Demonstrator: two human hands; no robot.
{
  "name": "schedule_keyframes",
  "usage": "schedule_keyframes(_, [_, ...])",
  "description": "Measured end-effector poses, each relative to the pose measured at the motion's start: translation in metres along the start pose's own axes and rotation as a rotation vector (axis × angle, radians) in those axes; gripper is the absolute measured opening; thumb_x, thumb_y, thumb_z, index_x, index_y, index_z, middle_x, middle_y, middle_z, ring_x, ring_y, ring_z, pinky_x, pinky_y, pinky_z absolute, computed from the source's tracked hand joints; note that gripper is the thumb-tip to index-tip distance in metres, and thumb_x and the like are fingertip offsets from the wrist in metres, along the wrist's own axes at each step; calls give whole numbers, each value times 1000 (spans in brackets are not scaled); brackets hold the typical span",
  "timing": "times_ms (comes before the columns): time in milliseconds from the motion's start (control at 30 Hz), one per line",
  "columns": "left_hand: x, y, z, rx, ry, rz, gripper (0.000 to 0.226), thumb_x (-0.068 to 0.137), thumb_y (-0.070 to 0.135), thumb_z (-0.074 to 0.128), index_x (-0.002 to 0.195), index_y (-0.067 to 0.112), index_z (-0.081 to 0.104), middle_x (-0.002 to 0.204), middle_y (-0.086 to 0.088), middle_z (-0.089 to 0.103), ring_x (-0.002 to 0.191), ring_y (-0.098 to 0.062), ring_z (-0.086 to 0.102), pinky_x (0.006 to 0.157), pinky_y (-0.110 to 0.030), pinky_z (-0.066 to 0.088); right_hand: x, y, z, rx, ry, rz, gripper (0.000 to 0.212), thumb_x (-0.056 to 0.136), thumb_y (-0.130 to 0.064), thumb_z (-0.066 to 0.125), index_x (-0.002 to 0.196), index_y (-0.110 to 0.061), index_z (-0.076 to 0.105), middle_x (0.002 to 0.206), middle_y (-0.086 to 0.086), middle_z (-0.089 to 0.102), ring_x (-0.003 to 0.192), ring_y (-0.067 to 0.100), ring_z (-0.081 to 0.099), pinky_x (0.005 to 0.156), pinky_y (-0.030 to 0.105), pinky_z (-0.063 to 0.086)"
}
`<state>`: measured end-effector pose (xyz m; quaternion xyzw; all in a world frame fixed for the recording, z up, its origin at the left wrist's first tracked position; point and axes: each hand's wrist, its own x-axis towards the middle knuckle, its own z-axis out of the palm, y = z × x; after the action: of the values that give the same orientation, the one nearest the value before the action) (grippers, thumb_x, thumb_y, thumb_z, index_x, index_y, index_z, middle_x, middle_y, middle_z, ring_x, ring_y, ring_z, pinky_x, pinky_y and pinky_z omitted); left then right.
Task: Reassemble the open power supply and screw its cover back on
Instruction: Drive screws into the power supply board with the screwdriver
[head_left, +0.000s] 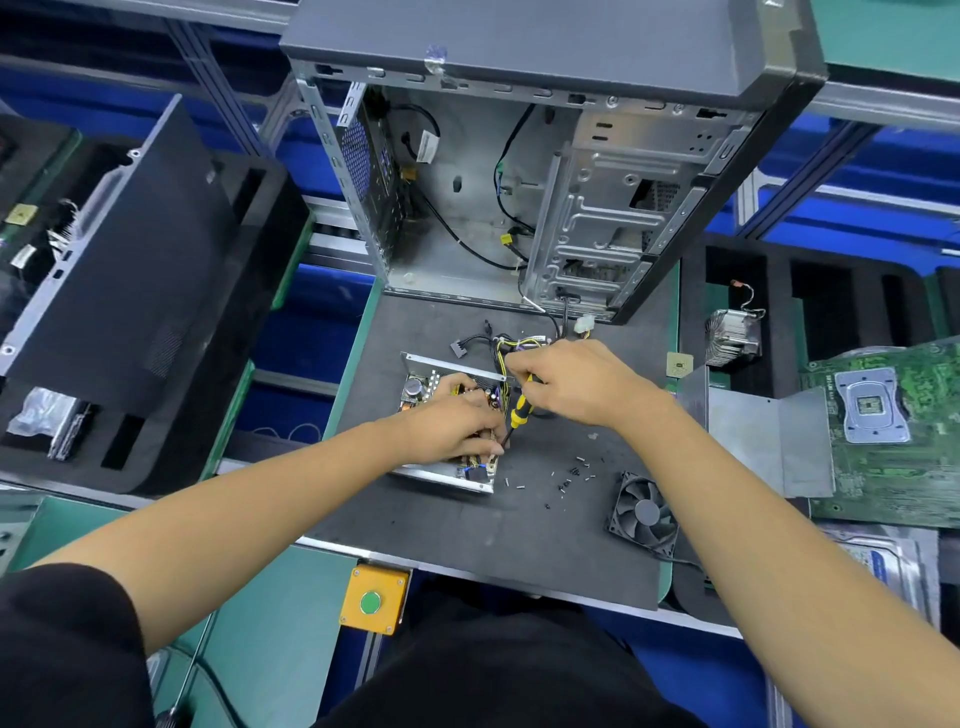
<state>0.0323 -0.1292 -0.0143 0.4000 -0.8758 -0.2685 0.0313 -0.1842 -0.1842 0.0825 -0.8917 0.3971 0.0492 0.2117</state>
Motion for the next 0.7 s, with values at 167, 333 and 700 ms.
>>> schedule_keyframes(167, [1,3,-1,12,-14,-21,21,100,50,58,99,34,71,88,13,59,99,-2,51,105,-26,12,2,-3,2,-16,-15,-5,7,81,-25,47,77,-24,41,59,-9,45,56,3,40,52,30,23])
schedule_keyframes(333, [1,4,1,31,-2,-30,23,99,51,61,99,33,74,90,8,62,101,-5,51,105,-25,9,4,-7,6,-58,-13,-12,8,85,-25,47,78,-25,43,58,-8,43,55,2,38,52,31,23])
schedule_keyframes(700, [2,7,-1,96,-44,-51,27,98,54,58,104,33,75,99,5,63,104,-10,53,110,-31,11,3,-11,9,-80,1,-25,9,85,-25,47,78,-27,42,53,-6,42,52,4,37,49,28,18])
